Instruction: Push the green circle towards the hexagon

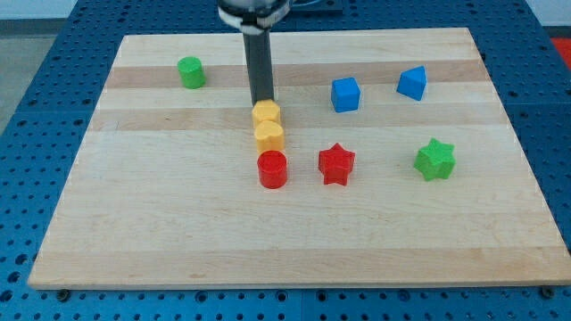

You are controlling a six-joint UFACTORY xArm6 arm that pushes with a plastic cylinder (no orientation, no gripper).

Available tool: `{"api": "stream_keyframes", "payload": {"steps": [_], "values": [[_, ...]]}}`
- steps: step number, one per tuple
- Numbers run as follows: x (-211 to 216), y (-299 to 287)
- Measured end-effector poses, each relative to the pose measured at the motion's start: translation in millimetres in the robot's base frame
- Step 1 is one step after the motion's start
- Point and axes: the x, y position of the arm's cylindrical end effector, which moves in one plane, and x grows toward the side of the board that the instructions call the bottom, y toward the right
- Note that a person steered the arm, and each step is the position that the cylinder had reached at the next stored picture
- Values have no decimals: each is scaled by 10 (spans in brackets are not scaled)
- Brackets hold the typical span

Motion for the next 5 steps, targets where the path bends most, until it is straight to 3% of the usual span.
{"api": "stream_keyframes", "payload": {"steps": [1, 3, 5], "values": [[-231, 13], [-1727, -422], [-1859, -1290]]}}
